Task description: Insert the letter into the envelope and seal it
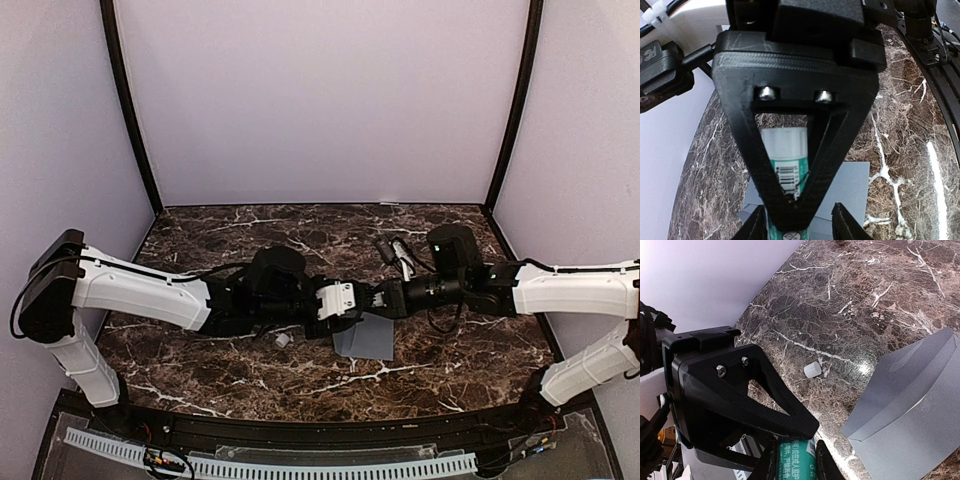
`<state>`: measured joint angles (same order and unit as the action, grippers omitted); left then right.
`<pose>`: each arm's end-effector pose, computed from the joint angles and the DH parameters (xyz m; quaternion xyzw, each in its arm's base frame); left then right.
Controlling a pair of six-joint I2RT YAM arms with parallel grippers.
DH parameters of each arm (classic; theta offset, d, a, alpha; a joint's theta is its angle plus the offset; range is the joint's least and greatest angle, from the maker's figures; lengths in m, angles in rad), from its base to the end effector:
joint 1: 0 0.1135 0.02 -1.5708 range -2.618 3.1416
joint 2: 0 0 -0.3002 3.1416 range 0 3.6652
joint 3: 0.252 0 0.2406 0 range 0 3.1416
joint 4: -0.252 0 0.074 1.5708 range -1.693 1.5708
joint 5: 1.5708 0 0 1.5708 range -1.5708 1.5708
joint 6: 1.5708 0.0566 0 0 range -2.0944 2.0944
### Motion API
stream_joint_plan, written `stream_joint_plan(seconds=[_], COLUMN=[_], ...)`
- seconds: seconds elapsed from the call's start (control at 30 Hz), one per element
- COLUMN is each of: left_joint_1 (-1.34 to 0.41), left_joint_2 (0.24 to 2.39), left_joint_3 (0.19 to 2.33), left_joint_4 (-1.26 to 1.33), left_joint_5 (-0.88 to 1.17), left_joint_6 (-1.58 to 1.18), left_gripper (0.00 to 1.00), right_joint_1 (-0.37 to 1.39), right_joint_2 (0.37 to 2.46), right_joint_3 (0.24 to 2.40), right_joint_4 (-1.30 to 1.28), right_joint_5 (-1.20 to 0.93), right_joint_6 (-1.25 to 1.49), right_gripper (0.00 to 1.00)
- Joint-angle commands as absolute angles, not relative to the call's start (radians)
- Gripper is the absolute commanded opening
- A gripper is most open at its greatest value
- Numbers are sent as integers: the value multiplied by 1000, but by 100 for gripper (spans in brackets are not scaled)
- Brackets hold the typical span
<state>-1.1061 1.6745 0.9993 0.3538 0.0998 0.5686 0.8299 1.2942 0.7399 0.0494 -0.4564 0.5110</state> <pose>0.1716 -0.3548 0.2721 0.6214 0.5207 -0.1941 0.5524 0.1685 0.2212 0.2703 -0.2467 0.8101 0.4602 0.2667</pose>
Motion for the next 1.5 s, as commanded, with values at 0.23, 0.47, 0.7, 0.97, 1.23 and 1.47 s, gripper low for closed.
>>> stream_joint_plan(seconds=[0.23, 0.47, 0.7, 0.97, 1.23, 1.47], left_joint_1=[-1120, -1129, -1128, -1085, -1043, -1024], left_joint_2=[1711, 1700, 1686, 1592, 1509, 1510], left_joint_3=[1059, 1036, 1034, 1008, 929, 930], left_joint_4=[334, 361, 371, 386, 499, 548], left_joint_5=[23, 19, 11, 146, 369, 479], left_joint_6=[605, 605, 511, 299, 133, 68], left_gripper=[21, 0, 0, 0, 0, 0], right_joint_1=[838, 839, 825, 813, 813, 816], right_joint_2=[1301, 1277, 1203, 1077, 989, 1018], right_joint_3=[763, 767, 822, 781, 704, 713], right_joint_4=[90, 73, 51, 144, 213, 243], right_joint_5=[-480, -456, -412, -456, -482, -557], right_joint_6=[522, 522, 489, 420, 394, 388], right_gripper=[0, 7, 70, 75, 66, 56])
